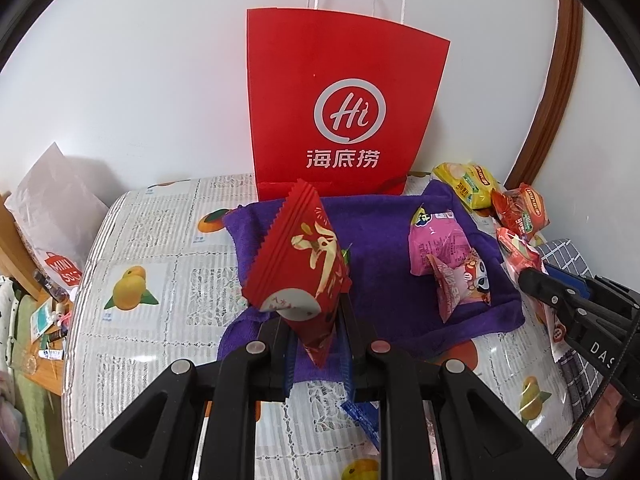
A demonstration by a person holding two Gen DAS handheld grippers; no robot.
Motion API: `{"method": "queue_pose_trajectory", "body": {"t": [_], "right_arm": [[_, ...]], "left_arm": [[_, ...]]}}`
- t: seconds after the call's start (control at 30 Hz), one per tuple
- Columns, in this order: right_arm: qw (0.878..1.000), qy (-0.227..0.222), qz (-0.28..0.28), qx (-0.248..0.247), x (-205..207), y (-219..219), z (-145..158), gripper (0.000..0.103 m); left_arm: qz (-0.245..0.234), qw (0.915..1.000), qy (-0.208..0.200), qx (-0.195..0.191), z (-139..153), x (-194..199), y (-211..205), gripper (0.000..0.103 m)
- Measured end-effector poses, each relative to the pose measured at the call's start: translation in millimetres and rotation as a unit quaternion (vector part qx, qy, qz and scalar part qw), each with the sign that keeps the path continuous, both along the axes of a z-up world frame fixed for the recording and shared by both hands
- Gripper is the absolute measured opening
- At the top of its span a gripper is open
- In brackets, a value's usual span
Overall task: Organize snacks
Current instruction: 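Carry the red packet and pink stick packet over the purple towel with both tools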
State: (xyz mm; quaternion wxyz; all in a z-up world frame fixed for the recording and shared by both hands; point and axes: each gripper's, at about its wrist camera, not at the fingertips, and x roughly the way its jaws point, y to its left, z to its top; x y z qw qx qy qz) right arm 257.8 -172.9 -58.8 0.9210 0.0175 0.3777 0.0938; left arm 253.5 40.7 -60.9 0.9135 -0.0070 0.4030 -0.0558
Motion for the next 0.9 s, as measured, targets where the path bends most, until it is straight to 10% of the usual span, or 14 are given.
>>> {"method": "queue_pose_trajectory", "body": {"t": [0.9], "right_arm": [[1.000,0.004,0.006,0.005,25,9,-10,0.021]], "left_arm": [[0.004,0.9999,0.010,0.001,-15,23,6,0.017]]}}
